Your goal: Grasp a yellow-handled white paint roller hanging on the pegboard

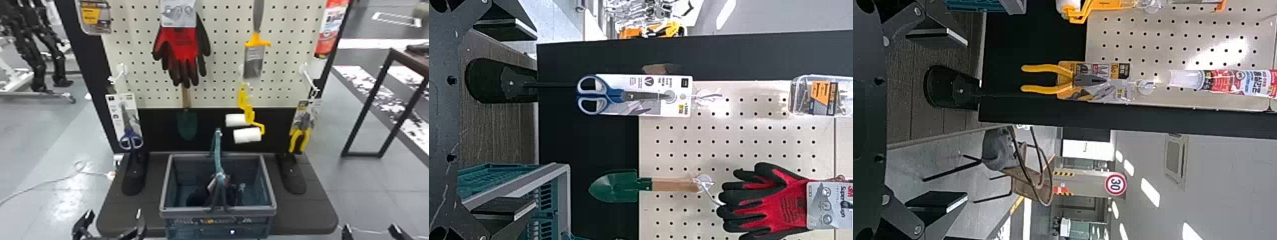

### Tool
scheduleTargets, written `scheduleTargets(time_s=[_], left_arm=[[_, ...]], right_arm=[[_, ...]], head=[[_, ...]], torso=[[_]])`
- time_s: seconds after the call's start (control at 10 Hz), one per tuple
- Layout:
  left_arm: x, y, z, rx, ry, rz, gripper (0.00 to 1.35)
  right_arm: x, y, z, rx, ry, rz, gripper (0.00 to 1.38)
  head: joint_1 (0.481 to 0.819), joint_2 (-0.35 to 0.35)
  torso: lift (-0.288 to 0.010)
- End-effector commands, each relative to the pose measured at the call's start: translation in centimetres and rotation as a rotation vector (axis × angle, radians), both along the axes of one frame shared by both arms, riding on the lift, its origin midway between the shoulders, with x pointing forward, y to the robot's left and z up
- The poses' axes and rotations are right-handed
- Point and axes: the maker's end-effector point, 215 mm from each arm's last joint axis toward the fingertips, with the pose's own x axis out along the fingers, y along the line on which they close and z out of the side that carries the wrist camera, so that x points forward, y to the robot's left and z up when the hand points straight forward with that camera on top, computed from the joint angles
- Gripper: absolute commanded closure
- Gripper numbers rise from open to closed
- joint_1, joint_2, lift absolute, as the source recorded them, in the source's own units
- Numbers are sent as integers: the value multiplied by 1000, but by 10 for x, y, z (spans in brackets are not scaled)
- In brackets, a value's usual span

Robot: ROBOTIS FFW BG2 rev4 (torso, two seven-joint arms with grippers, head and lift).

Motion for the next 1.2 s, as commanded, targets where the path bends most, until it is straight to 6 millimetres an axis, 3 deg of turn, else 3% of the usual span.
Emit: scheduleTargets(time_s=[0.0,0.5,0.7,1.1], left_arm=[[0,-1,-1,-3,3,-2,130],[0,-2,-3,-7,9,-4,130],[0,-3,-4,-9,11,-7,130],[0,-5,-6,-10,15,-15,131]], right_arm=[[1,1,3,0,-6,1,213],[5,8,13,-14,-23,15,208],[17,29,33,1,-50,51,206],[57,94,63,119,-52,162,213]], head=[[549,0],[549,0],[549,0],[549,0]], torso=[[-100],[-100],[-100],[-100]])
